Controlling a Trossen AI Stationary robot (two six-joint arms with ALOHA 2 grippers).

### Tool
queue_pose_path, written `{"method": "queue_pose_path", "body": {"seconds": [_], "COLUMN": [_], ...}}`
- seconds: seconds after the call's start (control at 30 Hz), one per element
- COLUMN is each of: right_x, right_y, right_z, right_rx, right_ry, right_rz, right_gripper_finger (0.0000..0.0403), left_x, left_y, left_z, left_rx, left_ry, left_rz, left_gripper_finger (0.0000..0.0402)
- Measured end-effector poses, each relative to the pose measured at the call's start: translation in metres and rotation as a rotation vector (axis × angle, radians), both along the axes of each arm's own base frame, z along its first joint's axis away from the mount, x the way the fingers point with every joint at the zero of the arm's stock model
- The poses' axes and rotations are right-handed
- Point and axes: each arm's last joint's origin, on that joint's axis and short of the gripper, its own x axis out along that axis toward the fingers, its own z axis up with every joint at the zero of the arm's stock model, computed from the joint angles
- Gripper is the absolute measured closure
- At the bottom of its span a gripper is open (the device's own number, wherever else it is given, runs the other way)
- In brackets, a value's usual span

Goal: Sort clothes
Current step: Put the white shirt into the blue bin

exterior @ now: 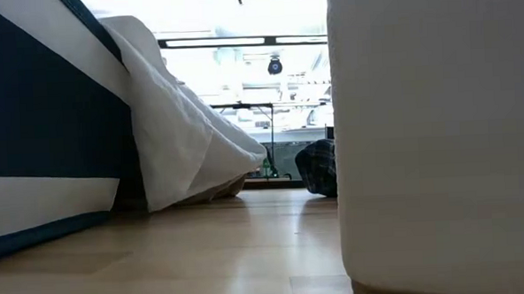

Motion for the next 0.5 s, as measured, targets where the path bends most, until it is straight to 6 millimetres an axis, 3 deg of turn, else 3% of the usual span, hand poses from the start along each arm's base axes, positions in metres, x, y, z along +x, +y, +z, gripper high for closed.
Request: {"method": "queue_pose_path", "body": {"seconds": [0.13,0.27,0.4,0.5], "right_x": [0.000,0.000,0.000,0.000], "right_y": [0.000,0.000,0.000,0.000], "right_z": [0.000,0.000,0.000,0.000], "right_rx": [0.000,0.000,0.000,0.000], "right_ry": [0.000,0.000,0.000,0.000], "right_rz": [0.000,0.000,0.000,0.000], "right_gripper_finger": [0.0402,0.0402,0.0402,0.0402], "left_x": [0.007,0.014,0.019,0.014], "left_y": [-0.006,-0.005,0.021,0.059], "left_z": [0.008,0.035,0.072,0.099], "left_rx": [-0.089,-0.198,-0.198,-0.058], "left_ry": [-0.054,-0.148,-0.268,-0.344], "left_rz": [0.040,0.078,0.121,0.256], "left_gripper_finger": [0.0299,0.0243,0.0199,0.0179]}}
